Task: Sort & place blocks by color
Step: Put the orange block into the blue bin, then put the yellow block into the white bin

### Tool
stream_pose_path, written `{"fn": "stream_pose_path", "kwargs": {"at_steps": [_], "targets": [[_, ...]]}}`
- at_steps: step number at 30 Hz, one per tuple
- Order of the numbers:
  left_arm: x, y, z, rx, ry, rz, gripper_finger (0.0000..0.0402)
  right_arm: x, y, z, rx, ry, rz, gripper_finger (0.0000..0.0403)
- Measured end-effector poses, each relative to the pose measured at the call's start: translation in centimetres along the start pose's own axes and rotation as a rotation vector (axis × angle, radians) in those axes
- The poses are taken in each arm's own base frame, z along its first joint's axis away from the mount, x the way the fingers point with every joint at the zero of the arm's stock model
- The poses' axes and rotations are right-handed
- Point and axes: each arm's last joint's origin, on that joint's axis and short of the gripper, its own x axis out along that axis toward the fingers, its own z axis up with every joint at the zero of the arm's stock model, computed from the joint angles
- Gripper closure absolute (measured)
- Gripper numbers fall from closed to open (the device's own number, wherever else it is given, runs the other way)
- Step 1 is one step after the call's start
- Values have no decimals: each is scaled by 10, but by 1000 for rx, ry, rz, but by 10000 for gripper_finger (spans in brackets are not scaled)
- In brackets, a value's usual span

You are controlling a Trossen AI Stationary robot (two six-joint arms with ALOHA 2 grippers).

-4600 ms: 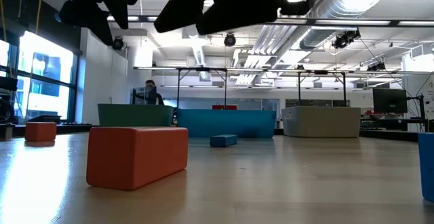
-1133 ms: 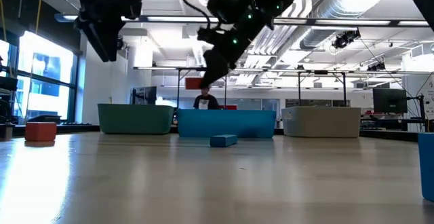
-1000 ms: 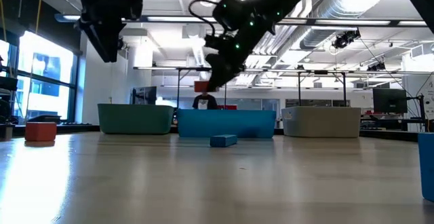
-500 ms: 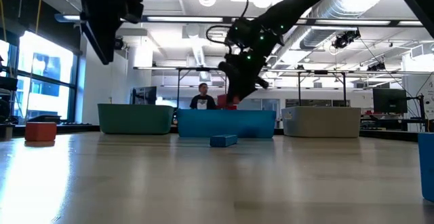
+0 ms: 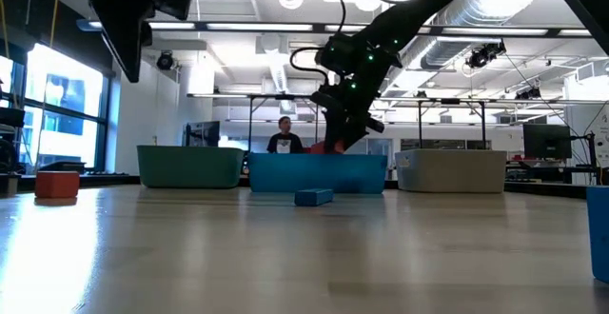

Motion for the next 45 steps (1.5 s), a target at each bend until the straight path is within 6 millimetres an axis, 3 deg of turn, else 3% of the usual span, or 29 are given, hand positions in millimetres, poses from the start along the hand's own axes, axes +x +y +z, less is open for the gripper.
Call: {"fn": "stream_pose_path", "kwargs": {"at_steps": [9,22,29,45], "targets": [[-4,-37,-24,113,31,-77,179,0,2,-2,-22,9,-21,207],[-16,-92,-82,164,43,-179,179,-10,12,7,-26,31,142,203],[-18,-117,-112,161,59,-238,179,-15,28,9,-82,22,163,203],[34,-184,-157,266,111,-205,179,-57,83,29,-213,-50,242,203]]}}
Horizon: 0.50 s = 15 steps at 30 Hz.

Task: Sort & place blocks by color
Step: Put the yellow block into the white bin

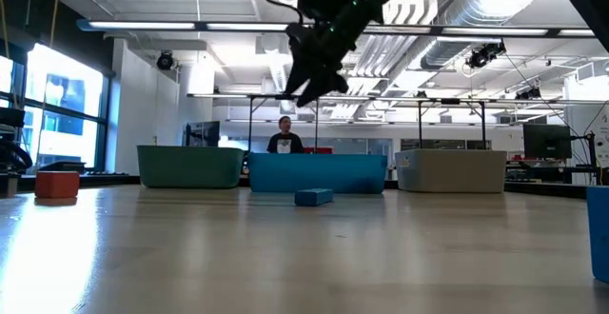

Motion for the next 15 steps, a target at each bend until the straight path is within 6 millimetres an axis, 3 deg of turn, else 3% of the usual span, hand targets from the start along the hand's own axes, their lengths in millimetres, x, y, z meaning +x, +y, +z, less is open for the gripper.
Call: {"fn": "stream_pose_path", "kwargs": {"at_steps": [9,15], "targets": [[45,-14,-4,12,38,83,179,-25,24,22,-47,-79,20,203],[64,-16,-4,-10,56,127,179,-32,35,27,-66,-104,38,203]]}}
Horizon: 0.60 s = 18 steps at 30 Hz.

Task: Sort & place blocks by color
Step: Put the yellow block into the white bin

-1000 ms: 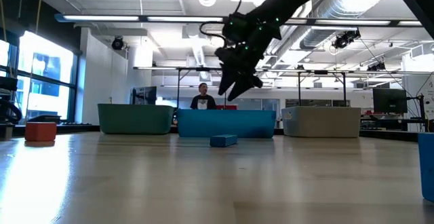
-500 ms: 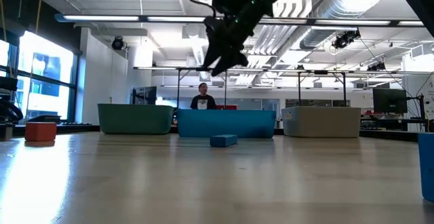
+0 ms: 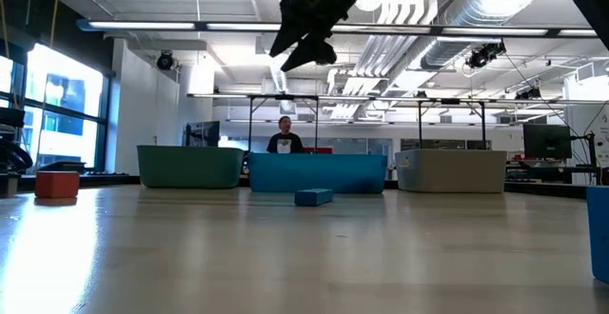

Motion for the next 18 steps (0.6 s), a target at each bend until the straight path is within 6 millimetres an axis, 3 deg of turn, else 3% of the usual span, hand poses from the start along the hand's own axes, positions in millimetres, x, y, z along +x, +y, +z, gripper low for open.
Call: {"fn": "stream_pose_path", "kwargs": {"at_steps": [8,15,18], "targets": [[13,-5,2,1,-8,-3,193,0,-1,-6,10,61,-11,203],[16,-6,4,31,1,-1,288,0,-1,-8,13,81,-2,203],[14,-4,8,33,-2,-5,298,0,0,-8,12,86,14,203]]}}
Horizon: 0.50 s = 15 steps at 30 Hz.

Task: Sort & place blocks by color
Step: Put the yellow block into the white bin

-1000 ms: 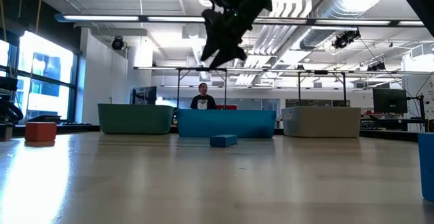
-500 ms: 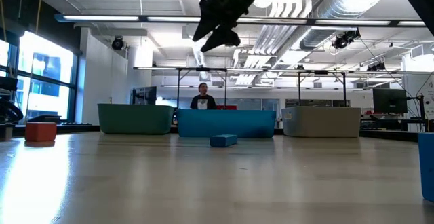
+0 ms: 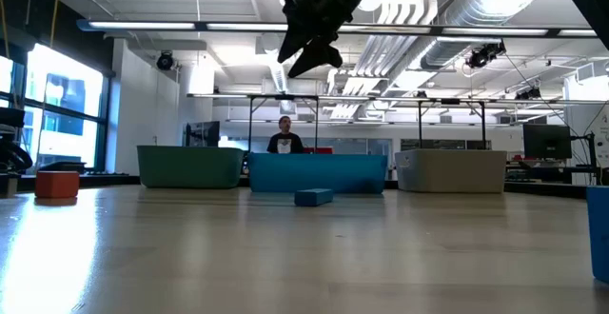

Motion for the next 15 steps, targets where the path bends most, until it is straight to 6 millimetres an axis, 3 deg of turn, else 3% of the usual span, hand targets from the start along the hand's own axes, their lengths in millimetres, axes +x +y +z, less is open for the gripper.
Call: {"fn": "stream_pose_path", "kwargs": {"at_steps": [8,15], "targets": [[-19,14,19,70,-29,-35,298,0,3,-1,6,27,118,203],[-47,50,42,120,-42,18,298,0,5,-4,9,62,183,203]]}}
